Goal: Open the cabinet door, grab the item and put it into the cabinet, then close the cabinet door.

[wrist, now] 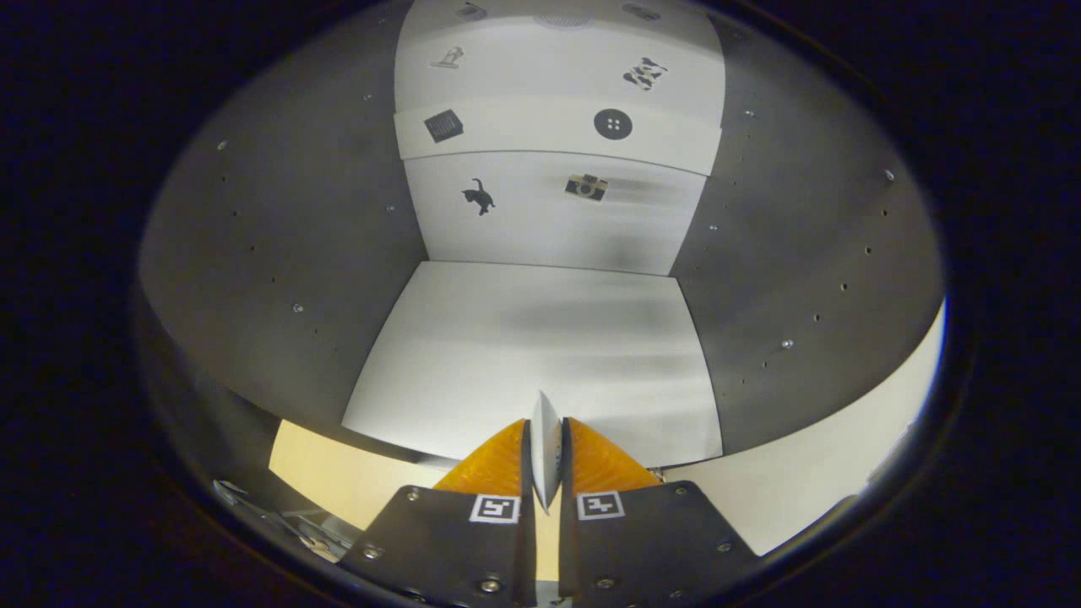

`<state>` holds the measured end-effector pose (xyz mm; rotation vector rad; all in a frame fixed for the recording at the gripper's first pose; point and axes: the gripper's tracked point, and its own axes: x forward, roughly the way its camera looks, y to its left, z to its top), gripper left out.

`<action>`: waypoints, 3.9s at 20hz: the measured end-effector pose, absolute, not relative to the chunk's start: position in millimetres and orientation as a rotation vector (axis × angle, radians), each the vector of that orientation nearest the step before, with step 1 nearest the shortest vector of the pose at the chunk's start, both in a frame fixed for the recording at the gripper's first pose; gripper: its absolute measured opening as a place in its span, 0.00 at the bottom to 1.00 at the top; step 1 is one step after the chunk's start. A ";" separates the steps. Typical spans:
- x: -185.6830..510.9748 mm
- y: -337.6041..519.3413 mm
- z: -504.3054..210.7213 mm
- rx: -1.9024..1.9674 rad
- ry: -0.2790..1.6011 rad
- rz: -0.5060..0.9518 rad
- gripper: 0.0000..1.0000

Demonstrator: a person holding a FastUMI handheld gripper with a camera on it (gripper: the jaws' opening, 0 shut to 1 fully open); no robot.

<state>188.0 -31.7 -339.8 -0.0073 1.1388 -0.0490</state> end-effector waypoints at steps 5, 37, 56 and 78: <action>196.2 -32.9 -342.2 0.032 1.129 -0.074 0.20; -49.8 -72.5 -80.5 0.006 0.488 -0.330 0.56; -175.2 -225.2 -44.5 -0.055 0.417 -0.697 0.56; -109.3 -85.8 -66.3 0.106 0.434 -0.129 0.55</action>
